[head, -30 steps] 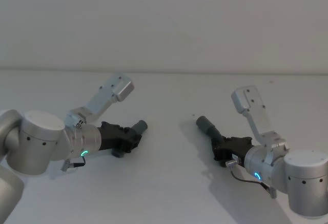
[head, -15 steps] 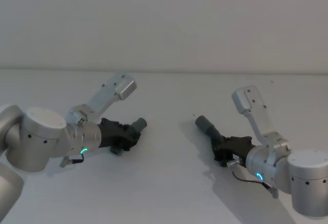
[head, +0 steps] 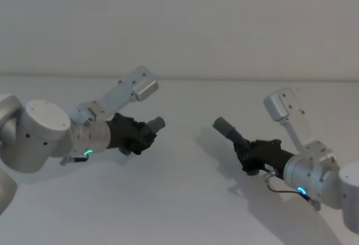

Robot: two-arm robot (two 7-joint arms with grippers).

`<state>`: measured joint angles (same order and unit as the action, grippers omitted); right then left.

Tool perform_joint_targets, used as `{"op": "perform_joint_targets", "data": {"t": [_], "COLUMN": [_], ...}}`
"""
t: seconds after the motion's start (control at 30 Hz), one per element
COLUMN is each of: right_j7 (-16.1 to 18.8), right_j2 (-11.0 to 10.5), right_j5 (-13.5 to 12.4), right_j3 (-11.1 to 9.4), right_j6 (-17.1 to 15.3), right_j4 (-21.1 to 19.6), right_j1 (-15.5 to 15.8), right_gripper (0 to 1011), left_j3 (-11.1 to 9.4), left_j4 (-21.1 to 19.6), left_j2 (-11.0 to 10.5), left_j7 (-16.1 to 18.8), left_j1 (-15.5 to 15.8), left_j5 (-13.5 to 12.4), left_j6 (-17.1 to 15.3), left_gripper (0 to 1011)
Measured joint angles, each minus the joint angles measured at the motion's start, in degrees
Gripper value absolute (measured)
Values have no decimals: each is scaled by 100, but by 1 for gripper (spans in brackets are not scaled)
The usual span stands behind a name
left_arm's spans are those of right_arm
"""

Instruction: Use both hands to pick up one end of the pipe from the table, align the ends, and insert them.

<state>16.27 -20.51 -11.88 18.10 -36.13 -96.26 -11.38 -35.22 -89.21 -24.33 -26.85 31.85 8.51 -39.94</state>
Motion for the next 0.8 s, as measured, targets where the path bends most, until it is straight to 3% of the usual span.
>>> {"op": "perform_joint_targets", "data": {"t": [0.4, 0.8], "right_j7": [954, 1867], "right_j2": [-728, -1329], "right_j5": [-65, -133], "right_j3": [76, 213], "right_j6": [726, 1529], "right_j4": [-45, 88], "right_j1": [-96, -243], "right_gripper": [144, 145], "left_j3": [-208, -253], "left_j4": [-88, 21], "left_j2": [-382, -700], "left_j7": [-750, -1582], "left_j1": [267, 397], "left_j5": [-43, 249], "left_j6": [512, 1300], "left_gripper": [343, 345]}}
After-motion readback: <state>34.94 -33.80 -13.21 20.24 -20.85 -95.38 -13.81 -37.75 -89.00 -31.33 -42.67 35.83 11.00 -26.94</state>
